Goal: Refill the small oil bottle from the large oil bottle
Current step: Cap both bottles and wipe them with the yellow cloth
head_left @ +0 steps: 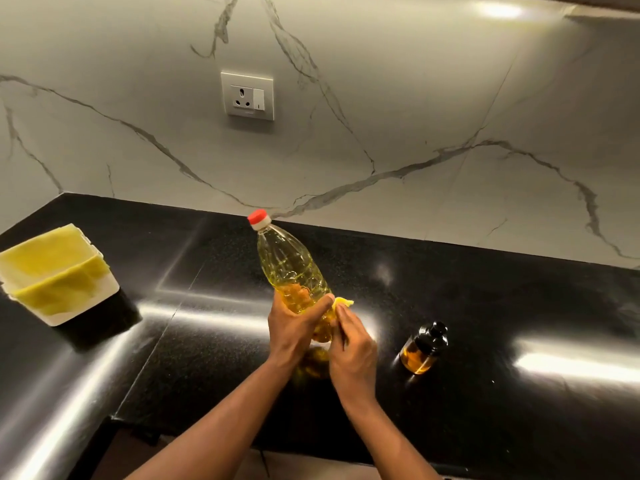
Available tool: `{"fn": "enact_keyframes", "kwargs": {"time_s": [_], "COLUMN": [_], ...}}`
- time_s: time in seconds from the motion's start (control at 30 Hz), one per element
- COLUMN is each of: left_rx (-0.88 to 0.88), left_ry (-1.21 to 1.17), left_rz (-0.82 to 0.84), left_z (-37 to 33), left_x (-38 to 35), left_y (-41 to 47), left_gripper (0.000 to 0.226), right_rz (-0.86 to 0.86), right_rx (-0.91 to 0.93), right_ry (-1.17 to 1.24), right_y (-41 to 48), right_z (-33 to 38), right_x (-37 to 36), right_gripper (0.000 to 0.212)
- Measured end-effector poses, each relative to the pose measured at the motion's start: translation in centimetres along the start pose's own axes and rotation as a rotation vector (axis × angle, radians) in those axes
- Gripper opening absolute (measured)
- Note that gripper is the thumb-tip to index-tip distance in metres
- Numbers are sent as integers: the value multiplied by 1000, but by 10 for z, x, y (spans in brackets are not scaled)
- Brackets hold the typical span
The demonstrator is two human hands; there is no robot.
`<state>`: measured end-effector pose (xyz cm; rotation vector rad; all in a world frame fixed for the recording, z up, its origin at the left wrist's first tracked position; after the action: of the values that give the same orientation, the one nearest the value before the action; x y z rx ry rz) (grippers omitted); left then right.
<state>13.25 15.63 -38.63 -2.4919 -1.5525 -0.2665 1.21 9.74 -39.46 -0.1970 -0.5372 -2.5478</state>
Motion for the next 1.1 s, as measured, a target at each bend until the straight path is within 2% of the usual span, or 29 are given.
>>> {"fn": "enact_keyframes", "kwargs": {"time_s": [0.07,0.17,0.27,0.37,0.47,0.6,0.67,0.83,1.0,1.1], "left_rx": [31,16,-13,-48,-87,-115,-139,-201,-228,-212], "left_ry": [-46,-38,-37,-51,-64,-125,-137,-62,-12,-37], "left_rz": [-15,-5,11,33,50,54,40,4,11,29], "left_z": [-5,-15,-28,-38,-45,-54,-57,-54,-55,-51], "left_x": [-1,0,4,5,5,5,4,10,16,13], "left_y": [1,4,6,4,2,3,2,2,5,2], "left_gripper": [76,79,65,56,61,63,64,68,67,68], "right_rz": [148,305,281,190,130,96,48,-6,-25,-28], "right_rx": [-44,-116,-159,-297,-451,-913,-1001,-1092,-1009,-949], "right_ry": [-28,-58,-25,106,402,1042,1240,1368,1239,1275], "right_y": [-16,-32,-16,18,46,60,53,30,26,39], "right_z": [5,14,18,16,19,17,17,23,27,33], "right_x": [-9,-15,-11,-7,-2,6,2,-11,6,5], "right_gripper": [59,67,72,85,84,95,101,101,100,105]}}
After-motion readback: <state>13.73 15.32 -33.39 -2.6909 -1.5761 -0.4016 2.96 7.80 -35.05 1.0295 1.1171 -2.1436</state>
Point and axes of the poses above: each hand's wrist, its own y-axis towards the middle knuckle, its own x-axis out of the back of the hand, z = x × y, the point moved 2 cm from there along y, towards the middle knuckle, and after that the axes turned 15 degrees about y, right-handed, at the moved point
